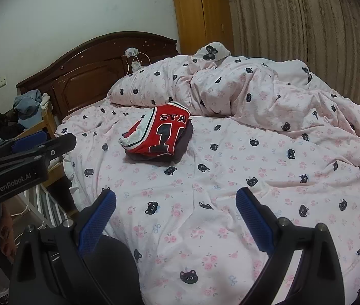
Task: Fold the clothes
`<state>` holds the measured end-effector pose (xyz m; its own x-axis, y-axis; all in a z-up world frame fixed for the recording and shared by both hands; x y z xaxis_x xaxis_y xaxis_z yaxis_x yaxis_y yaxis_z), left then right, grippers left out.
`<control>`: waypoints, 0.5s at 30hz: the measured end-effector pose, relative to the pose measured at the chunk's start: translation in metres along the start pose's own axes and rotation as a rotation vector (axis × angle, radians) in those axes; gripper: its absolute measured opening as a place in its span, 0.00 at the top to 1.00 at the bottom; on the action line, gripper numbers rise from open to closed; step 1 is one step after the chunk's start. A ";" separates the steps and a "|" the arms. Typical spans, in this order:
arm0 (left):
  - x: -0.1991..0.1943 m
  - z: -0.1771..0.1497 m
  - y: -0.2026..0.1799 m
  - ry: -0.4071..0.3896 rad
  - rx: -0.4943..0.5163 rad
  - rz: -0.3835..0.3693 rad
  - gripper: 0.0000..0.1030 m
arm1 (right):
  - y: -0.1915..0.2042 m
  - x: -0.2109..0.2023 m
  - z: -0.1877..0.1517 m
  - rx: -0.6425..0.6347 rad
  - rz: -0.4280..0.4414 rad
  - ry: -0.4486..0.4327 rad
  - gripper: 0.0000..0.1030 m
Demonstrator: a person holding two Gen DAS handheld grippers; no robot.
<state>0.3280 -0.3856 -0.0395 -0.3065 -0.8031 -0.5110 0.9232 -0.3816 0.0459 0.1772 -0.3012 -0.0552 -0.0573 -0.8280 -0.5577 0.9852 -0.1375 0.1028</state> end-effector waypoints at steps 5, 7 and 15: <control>0.000 0.001 0.007 -0.006 -0.012 0.003 0.35 | 0.006 0.002 -0.001 -0.012 -0.007 0.007 0.06; 0.000 0.002 0.011 -0.008 -0.020 0.017 0.35 | 0.008 0.002 -0.002 -0.016 -0.008 0.011 0.06; -0.001 0.004 0.024 -0.020 -0.035 0.036 0.35 | 0.017 0.001 -0.004 -0.044 -0.009 0.017 0.06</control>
<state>0.3498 -0.3954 -0.0346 -0.2774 -0.8251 -0.4923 0.9412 -0.3363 0.0333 0.1947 -0.3025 -0.0570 -0.0642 -0.8176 -0.5723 0.9907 -0.1210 0.0616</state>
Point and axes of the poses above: each gripper's, at about its wrist camera, not at the fingertips, and x roughly the way its jaws point, y to its left, z to its top, the point moved 9 cm from there along x, roughly the way its jaws point, and after that the axes turned 1 degree about -y, right-handed, at the moved point
